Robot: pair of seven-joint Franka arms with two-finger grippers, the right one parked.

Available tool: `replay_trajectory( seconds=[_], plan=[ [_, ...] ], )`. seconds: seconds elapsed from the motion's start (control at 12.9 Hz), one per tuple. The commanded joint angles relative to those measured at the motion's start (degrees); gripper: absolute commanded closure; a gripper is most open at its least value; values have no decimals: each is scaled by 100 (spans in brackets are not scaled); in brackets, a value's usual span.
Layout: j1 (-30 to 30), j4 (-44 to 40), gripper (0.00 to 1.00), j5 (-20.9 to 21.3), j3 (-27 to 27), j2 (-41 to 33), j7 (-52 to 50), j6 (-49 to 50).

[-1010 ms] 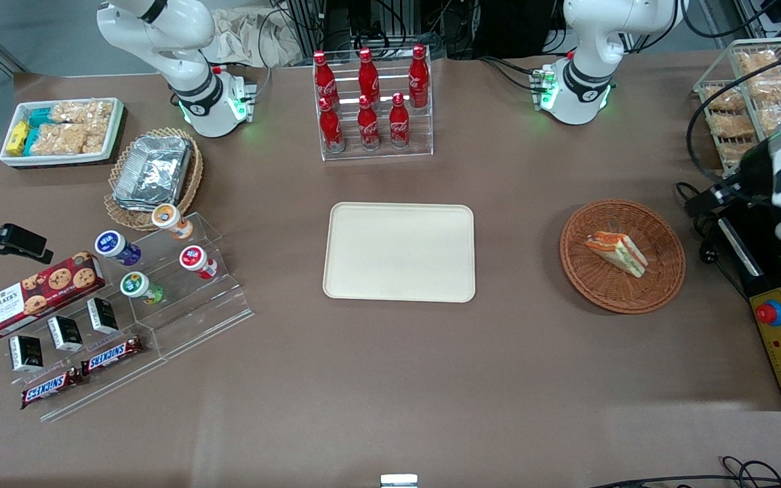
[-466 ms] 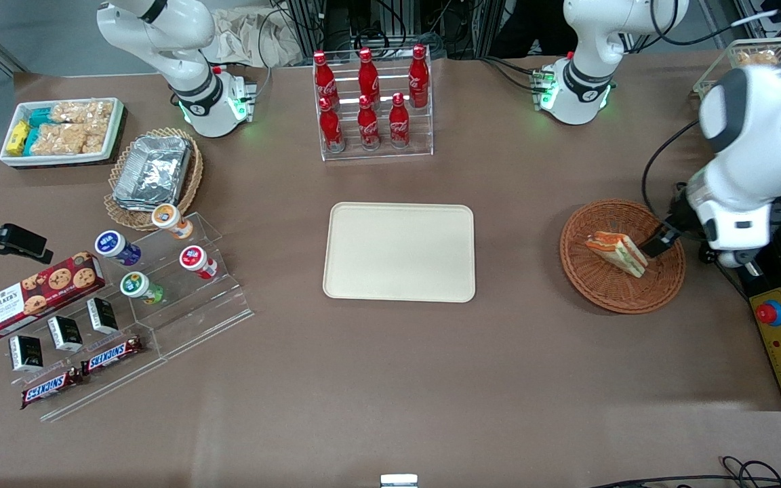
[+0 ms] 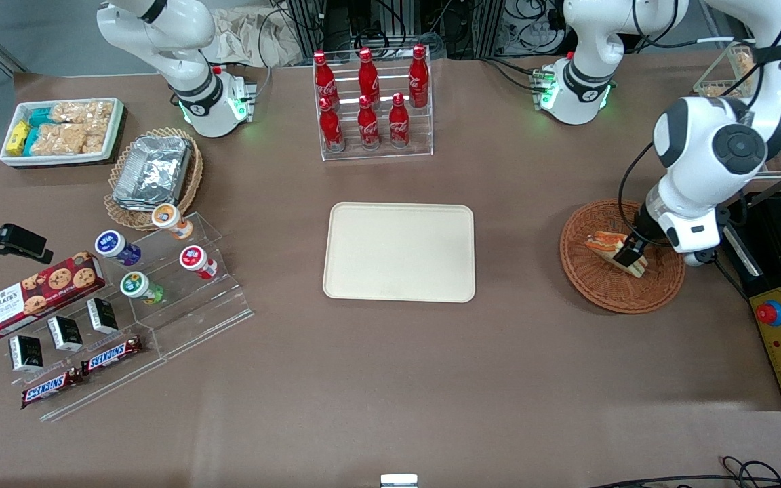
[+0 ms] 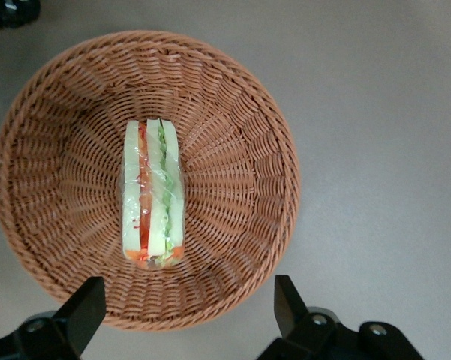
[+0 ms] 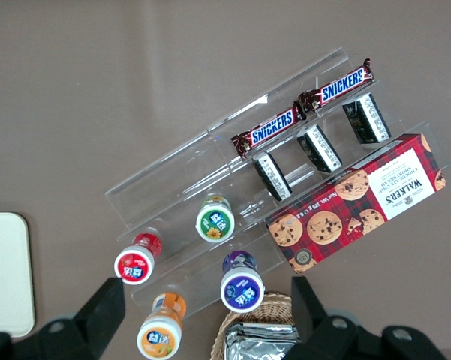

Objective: Place sandwich from basket to tray
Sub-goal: 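Lower the left gripper and close it on the wrapped sandwich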

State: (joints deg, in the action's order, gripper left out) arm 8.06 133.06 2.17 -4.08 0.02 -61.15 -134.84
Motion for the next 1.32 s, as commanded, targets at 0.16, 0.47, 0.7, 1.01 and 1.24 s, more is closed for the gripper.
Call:
replay_trajectory(
  seconds=[0.16,0.47,0.7,1.01,1.24],
  plan=[
    [-112,650,0,100,-49,191,-187,-980],
    [-112,914,0,100,-198,639,-187,-1966],
    [-112,967,43,100,-198,798,-178,-2142],
    [-112,941,100,100,-225,798,-151,-2134],
    [-112,888,100,91,-225,659,-151,-2081]
  ],
)
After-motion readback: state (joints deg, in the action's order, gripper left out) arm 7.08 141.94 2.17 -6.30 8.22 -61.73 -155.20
